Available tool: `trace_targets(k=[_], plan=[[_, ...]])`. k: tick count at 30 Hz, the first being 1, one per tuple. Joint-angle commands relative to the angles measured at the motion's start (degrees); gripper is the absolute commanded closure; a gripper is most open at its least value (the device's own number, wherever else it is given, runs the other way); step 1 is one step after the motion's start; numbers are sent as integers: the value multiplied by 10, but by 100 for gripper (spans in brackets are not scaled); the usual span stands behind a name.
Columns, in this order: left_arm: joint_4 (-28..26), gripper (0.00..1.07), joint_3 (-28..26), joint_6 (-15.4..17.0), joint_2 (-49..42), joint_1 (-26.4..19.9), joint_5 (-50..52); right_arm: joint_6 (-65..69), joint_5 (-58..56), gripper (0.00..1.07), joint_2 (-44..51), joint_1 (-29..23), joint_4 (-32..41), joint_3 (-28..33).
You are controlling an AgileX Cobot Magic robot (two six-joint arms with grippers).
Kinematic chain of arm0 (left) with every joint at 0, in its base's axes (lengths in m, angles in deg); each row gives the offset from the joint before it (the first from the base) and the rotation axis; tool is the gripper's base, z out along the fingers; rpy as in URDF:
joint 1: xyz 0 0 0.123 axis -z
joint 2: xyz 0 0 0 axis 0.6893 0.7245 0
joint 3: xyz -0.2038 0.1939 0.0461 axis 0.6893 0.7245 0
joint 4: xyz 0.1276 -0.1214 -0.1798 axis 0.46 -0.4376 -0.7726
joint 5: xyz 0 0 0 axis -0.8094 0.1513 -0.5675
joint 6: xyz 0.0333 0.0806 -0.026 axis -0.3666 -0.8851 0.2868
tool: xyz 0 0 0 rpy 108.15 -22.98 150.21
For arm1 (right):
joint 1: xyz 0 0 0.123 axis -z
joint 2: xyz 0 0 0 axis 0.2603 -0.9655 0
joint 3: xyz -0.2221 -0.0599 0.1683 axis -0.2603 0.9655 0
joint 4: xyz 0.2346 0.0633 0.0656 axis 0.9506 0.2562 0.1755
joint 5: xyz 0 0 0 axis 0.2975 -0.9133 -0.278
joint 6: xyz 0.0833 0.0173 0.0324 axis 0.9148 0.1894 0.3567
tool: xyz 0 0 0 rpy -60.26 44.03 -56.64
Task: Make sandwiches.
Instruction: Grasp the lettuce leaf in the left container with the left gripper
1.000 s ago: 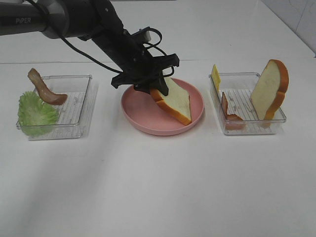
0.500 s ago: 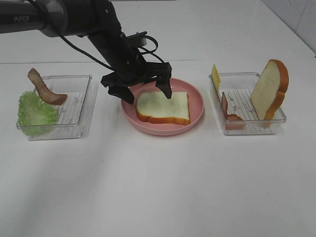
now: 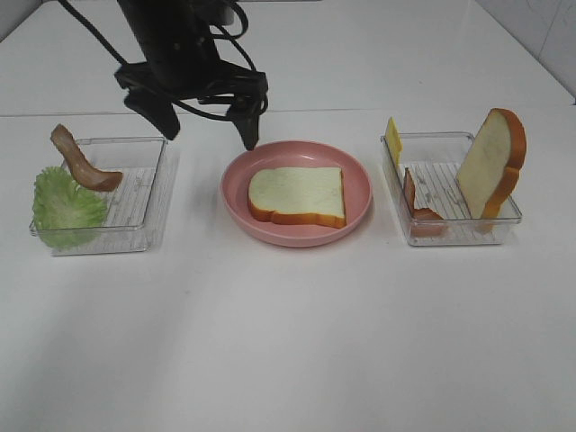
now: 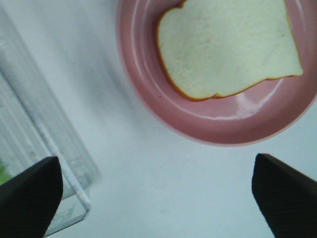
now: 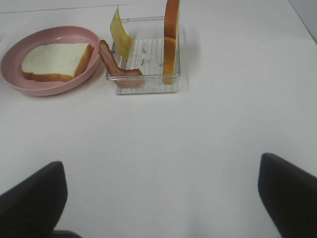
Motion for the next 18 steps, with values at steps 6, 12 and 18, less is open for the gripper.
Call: trace_targets(k=[6,12,18], plan=[[33,4,97,2,-120,-66,-77,-5,5,8,14,1,2,1],[33,5,184,-25,-184,-147,-76,-5,5,8,14,1,2,1],[34,5,201,-44,-175,-213,-74,-5,5,8,14,1,2,1]])
